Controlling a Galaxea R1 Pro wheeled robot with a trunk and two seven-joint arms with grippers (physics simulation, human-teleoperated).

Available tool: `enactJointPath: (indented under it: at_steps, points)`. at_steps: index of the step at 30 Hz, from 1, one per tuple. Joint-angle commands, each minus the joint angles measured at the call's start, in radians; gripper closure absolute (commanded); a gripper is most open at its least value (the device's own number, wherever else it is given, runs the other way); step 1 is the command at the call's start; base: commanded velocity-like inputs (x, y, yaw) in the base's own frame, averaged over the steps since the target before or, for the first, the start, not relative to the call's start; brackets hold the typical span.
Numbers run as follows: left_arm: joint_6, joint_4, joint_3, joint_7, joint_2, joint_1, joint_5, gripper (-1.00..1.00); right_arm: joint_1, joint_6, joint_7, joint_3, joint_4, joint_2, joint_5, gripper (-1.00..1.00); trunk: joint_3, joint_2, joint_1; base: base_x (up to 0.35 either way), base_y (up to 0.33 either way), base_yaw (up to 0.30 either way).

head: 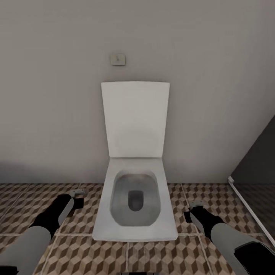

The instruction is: Take the four mousetraps from the cabinet in the bathroom and place them on the bathroom floor. Make sure all four end up on the same floor surface, and ensure that at least two of them are either under or directly next to the same bathroom sink.

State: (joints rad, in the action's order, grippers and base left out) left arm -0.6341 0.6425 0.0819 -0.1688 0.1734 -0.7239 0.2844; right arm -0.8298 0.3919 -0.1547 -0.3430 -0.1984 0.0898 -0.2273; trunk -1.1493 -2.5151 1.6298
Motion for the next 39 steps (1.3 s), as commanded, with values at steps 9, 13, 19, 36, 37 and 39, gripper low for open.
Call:
enactJointPath:
  at_steps: [9,13,19,36,37,39]
  points:
    - [-0.004,0.0,0.007,-0.009,0.0,0.0,0.007,1.0,0.0,0.005,-0.005,-0.008,-0.003,0.001,-0.012,1.0,-0.001,0.0,0.0,0.009,0.005,0.0]
    - [-0.004,-0.001,0.007,-0.009,0.0,-0.001,0.007,1.0,0.0,0.005,-0.005,-0.008,-0.003,0.001,-0.012,1.0,-0.001,0.0,0.0,0.073,0.0,0.0]
    - [-0.004,-0.001,0.007,-0.009,0.0,0.0,0.007,1.0,0.0,0.005,-0.005,-0.008,-0.003,0.001,-0.012,1.0,-0.001,0.0,0.0,0.059,0.0,0.0]
    - [-0.006,0.001,0.007,-0.009,0.0,-0.001,0.009,1.0,0.0,0.005,-0.005,-0.008,-0.003,0.001,-0.012,1.0,-0.001,0.0,0.0,0.05,0.04,0.0]
    - [-0.006,0.001,0.007,-0.009,0.0,-0.001,0.01,1.0,0.0,0.005,-0.005,-0.008,-0.003,0.001,-0.012,1.0,-0.001,0.0,0.0,0.125,0.116,0.0]
    - [-0.006,0.001,0.007,-0.009,0.0,-0.001,0.01,1.0,0.0,0.005,-0.005,-0.008,-0.003,0.001,-0.012,1.0,-0.001,0.0,0.0,0.09,0.084,0.0]
